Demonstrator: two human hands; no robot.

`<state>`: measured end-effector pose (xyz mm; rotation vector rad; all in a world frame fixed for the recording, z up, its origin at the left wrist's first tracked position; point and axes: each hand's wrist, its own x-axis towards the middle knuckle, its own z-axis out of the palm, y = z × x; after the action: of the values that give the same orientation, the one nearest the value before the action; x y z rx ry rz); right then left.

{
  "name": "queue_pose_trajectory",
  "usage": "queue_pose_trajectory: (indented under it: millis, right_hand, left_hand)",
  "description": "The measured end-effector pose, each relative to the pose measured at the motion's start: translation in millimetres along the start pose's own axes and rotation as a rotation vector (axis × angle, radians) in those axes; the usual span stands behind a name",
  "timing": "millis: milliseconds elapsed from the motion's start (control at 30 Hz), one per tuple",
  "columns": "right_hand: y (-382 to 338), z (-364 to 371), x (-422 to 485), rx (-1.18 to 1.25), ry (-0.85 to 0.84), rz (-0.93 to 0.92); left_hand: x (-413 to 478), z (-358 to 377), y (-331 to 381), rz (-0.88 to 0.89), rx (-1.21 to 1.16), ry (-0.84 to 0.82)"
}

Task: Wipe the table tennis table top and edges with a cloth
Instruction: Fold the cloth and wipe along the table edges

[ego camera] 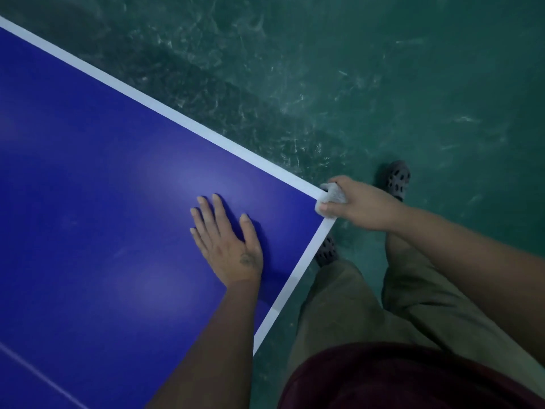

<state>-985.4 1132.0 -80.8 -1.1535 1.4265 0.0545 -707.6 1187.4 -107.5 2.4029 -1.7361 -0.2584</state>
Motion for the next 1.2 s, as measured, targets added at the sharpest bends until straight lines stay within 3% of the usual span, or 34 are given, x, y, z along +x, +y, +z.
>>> queue_pose_trajectory:
  millis: [167,300,533,900,1200]
  right_hand:
    - [-41,7,45,-0.019,-0.031,-0.049]
    - [-56,16,58,0.066,-0.013,-0.076]
    - [-24,0,29,-0.015,-0.151,-0.030]
    - [-155,6,142,-0.081,-0.147,-0.195]
    - [-89,0,79,-0.030,-0.154,-0.049]
  left_hand:
    - [53,18,47,-0.382,-0.025,0.141]
    - [78,25,65,-0.527,0.033,0.173]
    - [75,27,64,-0.526,0.070,0.193]
    - [78,26,67,-0.526,0.032,0.209]
    - [78,24,71,-0.520,0.045,0.220]
